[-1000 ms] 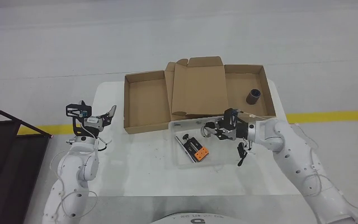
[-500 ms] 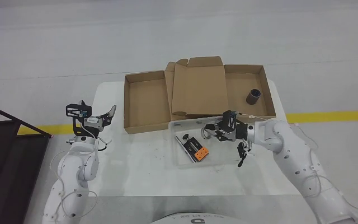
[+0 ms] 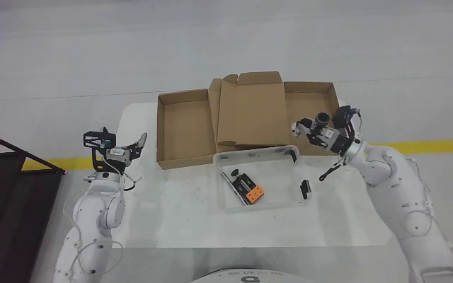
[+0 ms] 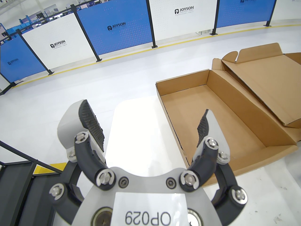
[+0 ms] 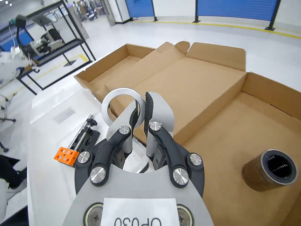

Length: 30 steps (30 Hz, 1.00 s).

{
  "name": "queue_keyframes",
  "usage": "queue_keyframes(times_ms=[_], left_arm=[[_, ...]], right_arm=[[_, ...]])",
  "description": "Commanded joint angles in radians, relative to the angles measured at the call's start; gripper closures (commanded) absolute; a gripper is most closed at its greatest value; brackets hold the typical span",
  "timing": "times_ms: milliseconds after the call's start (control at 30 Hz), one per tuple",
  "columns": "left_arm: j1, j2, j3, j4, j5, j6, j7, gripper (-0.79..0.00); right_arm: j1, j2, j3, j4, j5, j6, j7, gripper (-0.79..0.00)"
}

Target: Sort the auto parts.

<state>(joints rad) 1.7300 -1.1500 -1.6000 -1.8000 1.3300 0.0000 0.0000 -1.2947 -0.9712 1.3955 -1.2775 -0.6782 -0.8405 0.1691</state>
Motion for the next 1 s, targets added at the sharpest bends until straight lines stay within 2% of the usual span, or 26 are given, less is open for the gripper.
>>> queue_keyframes(times_ms=[0, 267, 567, 633, 667, 700, 800, 833, 867, 967], left_arm=[[0.000, 0.000, 0.000, 0.000, 0.000, 0.000, 0.000, -0.785], [0.000, 0.000, 0.000, 0.000, 0.000, 0.000, 0.000, -0.785], [0.000, 0.000, 0.000, 0.000, 0.000, 0.000, 0.000, -0.785], [0.000, 0.000, 0.000, 0.000, 0.000, 0.000, 0.000, -0.785], [0.000, 0.000, 0.000, 0.000, 0.000, 0.000, 0.000, -0.785], [0.000, 0.000, 0.000, 0.000, 0.000, 0.000, 0.000, -0.785], [0.000, 0.000, 0.000, 0.000, 0.000, 0.000, 0.000, -0.785], [0.000, 0.000, 0.000, 0.000, 0.000, 0.000, 0.000, -0.785], [0.000, 0.000, 0.000, 0.000, 0.000, 0.000, 0.000, -0.785], [0.000, 0.000, 0.000, 0.000, 0.000, 0.000, 0.000, -0.785]], right_arm=[[0.032, -0.004, -0.002, 0.056, 0.047, 0.044, 0.013, 0.000], [0.162, -0.033, -0.064, 0.211, 0.060, 0.345, 0.055, 0.000], [0.225, -0.059, -0.108, 0.302, 0.092, 0.436, 0.054, 0.000], [0.232, -0.062, -0.111, 0.316, 0.099, 0.436, 0.052, -0.092], [0.235, -0.063, -0.111, 0.321, 0.102, 0.436, 0.050, -0.228], [0.237, -0.064, -0.112, 0.325, 0.103, 0.436, 0.049, -0.292], [0.240, -0.066, -0.111, 0.333, 0.107, 0.428, 0.041, -0.428], [0.239, -0.067, -0.109, 0.333, 0.108, 0.423, 0.037, -0.551], [0.237, -0.067, -0.107, 0.332, 0.109, 0.420, 0.032, -0.591], [0.227, -0.067, -0.099, 0.322, 0.114, 0.402, 0.014, -0.613]])
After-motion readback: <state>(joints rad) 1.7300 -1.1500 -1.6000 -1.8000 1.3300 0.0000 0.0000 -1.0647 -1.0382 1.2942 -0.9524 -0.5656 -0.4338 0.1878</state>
